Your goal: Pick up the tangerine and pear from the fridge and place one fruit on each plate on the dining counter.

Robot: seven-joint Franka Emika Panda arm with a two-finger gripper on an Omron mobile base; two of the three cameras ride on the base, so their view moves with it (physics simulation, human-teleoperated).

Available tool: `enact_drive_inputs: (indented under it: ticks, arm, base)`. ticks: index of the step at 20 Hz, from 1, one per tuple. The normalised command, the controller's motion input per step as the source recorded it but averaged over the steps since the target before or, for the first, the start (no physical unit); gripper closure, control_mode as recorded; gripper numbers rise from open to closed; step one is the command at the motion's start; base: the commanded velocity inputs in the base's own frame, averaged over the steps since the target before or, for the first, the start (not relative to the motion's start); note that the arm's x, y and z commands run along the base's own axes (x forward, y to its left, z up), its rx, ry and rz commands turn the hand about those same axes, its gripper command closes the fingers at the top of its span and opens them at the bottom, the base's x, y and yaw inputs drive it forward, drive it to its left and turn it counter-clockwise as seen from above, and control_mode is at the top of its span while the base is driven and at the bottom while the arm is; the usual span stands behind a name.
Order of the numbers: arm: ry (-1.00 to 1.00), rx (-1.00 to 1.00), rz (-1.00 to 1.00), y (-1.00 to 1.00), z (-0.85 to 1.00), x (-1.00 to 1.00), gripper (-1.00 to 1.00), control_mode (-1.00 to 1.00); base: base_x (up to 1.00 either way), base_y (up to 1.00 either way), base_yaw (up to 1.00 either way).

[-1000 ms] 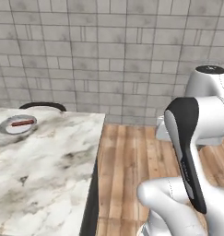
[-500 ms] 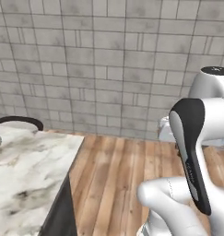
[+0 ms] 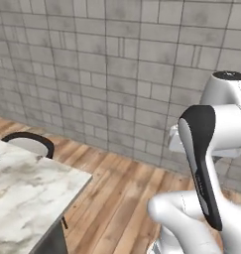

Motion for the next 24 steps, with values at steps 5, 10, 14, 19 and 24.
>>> enact_drive_inputs:
  ticks: [5,10,14,19,24]
  arm:
    - [0.00,0.00,0.00,0.00,0.00,0.00,1.00,1.00]
    - [0.00,0.00,0.00,0.00,0.00,0.00,1.00,1.00]
    - [0.00,0.00,0.00,0.00,0.00,0.00,1.00,1.00]
    - [0.00,0.00,0.00,0.00,0.00,0.00,1.00,1.00]
    - [0.00,0.00,0.00,0.00,0.00,0.00,1.00,1.00]
  base:
    - [0.97,-0.56,0.70]
    - [0.84,-0.63,0.72]
    - [0.62,-0.59,0.77]
    - [0.55,-0.55,0.78]
    - [0.54,-0.64,0.75]
